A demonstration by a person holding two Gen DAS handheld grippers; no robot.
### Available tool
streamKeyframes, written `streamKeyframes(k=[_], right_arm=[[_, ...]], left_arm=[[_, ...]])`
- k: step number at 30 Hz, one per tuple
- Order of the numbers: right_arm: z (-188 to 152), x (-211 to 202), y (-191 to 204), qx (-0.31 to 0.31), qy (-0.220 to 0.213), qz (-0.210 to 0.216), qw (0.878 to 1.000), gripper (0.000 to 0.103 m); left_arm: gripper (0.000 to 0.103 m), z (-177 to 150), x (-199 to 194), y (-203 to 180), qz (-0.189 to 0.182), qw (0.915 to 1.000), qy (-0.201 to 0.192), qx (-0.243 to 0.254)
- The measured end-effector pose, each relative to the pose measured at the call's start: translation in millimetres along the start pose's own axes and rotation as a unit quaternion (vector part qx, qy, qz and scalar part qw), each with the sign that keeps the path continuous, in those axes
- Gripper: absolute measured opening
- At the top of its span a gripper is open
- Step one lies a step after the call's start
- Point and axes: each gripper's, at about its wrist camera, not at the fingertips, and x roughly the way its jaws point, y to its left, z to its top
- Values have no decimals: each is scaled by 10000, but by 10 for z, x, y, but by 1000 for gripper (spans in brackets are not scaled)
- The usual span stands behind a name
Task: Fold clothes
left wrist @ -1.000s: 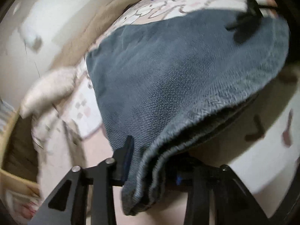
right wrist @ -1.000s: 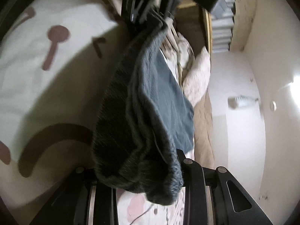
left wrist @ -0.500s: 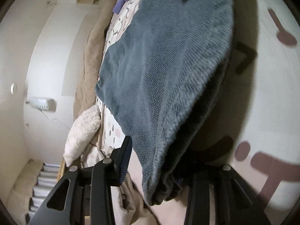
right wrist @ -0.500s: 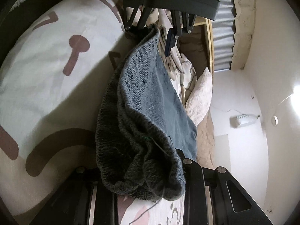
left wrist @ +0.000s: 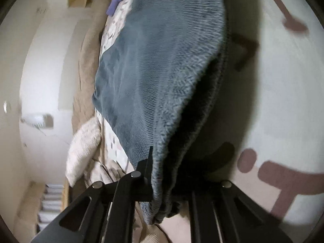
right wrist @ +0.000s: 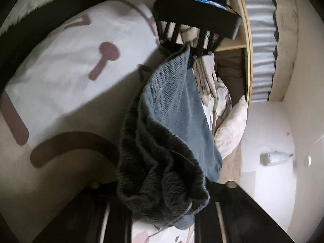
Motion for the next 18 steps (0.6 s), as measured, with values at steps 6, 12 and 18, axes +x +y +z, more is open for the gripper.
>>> streamKeyframes(k=[6, 12, 18], right_arm=[[-217, -193, -353, 1272, 228, 843, 9880, 9], [-450, -558, -682, 2009, 283, 1150, 9724, 9], [-512, -1216, -831, 2655, 328, 1348, 9541, 9]], left_arm=[[10, 203, -257, 314, 114, 9983, -67, -562], [10, 419, -739, 469, -84, 9937, -104, -1115], [10, 633, -1238, 610, -291, 9858, -144, -1650]])
